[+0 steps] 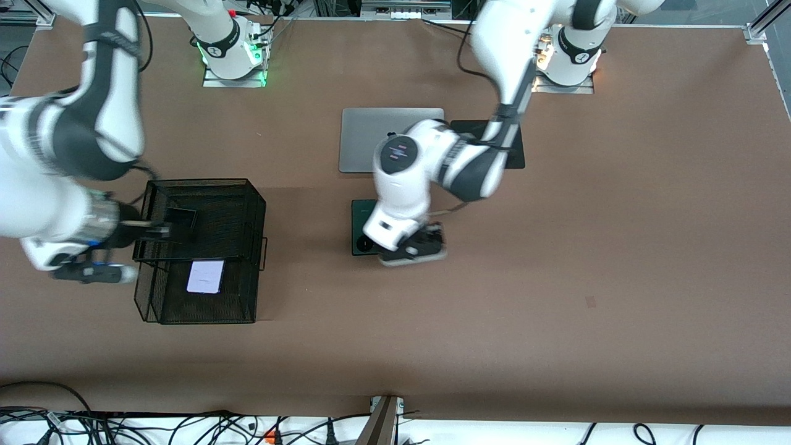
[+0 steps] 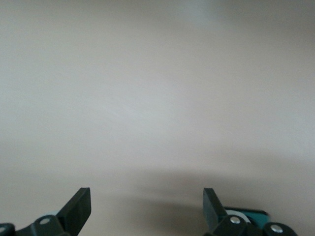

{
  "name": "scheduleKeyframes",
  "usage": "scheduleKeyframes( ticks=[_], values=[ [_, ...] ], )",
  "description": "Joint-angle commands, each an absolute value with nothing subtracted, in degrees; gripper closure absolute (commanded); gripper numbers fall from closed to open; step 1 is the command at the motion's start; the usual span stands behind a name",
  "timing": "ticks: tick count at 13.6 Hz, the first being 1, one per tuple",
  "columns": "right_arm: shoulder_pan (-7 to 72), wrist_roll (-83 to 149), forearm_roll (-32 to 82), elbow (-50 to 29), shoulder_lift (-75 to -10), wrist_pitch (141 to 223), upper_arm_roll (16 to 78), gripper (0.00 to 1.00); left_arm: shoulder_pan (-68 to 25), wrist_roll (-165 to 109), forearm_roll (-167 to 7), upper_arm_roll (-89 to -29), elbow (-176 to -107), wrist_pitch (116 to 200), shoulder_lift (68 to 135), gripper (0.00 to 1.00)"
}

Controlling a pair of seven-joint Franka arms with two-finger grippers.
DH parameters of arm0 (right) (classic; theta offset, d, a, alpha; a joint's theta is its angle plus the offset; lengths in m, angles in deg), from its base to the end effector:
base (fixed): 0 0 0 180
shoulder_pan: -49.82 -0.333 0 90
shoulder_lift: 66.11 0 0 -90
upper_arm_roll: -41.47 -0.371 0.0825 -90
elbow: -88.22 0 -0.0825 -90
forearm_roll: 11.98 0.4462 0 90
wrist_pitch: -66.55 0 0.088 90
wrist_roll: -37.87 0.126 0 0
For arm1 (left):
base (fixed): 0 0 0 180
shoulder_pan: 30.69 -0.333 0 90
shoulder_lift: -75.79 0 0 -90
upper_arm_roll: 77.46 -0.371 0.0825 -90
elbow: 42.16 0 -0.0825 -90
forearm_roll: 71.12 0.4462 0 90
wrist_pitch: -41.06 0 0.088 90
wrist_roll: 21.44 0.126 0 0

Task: Place phones with both arms
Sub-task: 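Set the green phone mid-table with the left gripper, then grasp the green phone with the right gripper while the left gripper withdraws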

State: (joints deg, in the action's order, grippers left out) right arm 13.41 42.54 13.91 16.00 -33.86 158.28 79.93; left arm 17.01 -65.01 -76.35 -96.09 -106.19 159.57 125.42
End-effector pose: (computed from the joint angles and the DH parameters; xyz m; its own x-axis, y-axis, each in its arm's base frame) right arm 0.7604 0.1468 0.4928 0.9889 -0.0898 -0.1183 -0.1018 -0.9898 -0.0995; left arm 0.7146 -0.5088 0.3116 0.9675 0.1606 0.1950 0.1707 -0.9847 -0.0359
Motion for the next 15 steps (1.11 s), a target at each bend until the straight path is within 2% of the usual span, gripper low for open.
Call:
scheduleKeyframes(
  ticks=[1, 4, 7, 11, 15],
  values=[
    [6.2, 49.1, 13.1, 14.6, -34.2, 159.4, 79.0, 0.01, 11.4, -54.7, -76.0, -95.0, -120.6, 159.3, 112.8, 0.00],
    [0.9, 49.3, 13.3, 14.3, -28.6, 166.3, 74.0, 0.01, 1.6, -39.4, -75.9, -95.0, -122.6, 151.4, 106.0, 0.00],
    [0.9, 49.2, 17.9, 14.0, -22.8, 172.7, 67.8, 0.00, -6.3, -29.5, -76.0, -95.0, -122.6, 147.2, 101.4, 0.00],
    [-1.7, 49.1, 17.7, 12.9, -17.3, 177.7, 66.9, 0.00, -14.6, -20.5, -76.2, -94.8, -122.6, 143.4, 97.0, 0.00],
    [-3.6, 48.7, 17.7, 10.7, -15.1, 183.7, 66.8, 0.00, -19.8, -15.4, -77.8, -94.9, -122.4, 141.2, 94.3, 0.00]
  ],
)
